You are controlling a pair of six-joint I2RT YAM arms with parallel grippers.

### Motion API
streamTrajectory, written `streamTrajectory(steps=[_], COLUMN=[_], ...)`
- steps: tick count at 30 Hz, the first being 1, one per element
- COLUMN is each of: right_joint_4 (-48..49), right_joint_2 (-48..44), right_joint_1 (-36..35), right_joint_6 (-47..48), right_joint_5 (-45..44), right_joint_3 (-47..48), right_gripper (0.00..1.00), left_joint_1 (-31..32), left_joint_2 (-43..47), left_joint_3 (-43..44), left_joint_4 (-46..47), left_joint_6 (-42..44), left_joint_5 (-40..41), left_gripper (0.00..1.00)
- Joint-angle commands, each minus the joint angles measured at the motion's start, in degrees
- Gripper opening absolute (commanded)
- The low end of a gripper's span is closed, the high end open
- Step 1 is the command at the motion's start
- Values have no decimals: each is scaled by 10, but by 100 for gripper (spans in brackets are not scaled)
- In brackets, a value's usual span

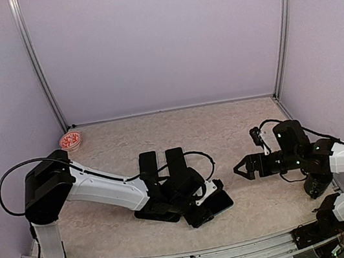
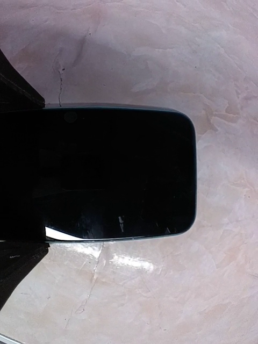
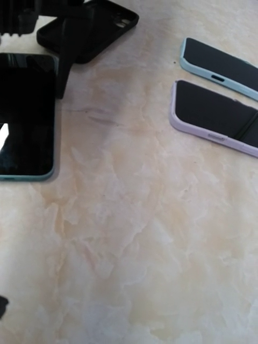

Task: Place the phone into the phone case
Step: Pick up the phone from the center of the board.

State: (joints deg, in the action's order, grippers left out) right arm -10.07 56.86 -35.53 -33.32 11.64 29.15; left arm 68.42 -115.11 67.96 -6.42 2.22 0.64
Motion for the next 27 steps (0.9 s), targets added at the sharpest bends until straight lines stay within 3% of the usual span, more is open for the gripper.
streamTrajectory(steps=[1, 5, 15, 27], right_joint_4=[3, 14, 55, 99], right_joint_2=[-12, -3, 28, 96], right_joint_1=[7, 7, 7, 7], right_joint_6=[-3, -10, -28, -27], right_joint_5=[6, 17, 58, 132], right_joint_3=[-16, -25, -38, -36], right_gripper=[100, 99, 99, 100], left_joint_1=[6, 7, 7, 7], left_joint_2=[-27, -22, 19, 68], left_joint_3=[-24, -35, -66, -101], left_joint_4=[-35, -20, 37, 103], left_joint_6=[-2, -12, -19, -17], left_joint_5=[44, 45, 70, 82], left_gripper=[70, 63, 56, 55])
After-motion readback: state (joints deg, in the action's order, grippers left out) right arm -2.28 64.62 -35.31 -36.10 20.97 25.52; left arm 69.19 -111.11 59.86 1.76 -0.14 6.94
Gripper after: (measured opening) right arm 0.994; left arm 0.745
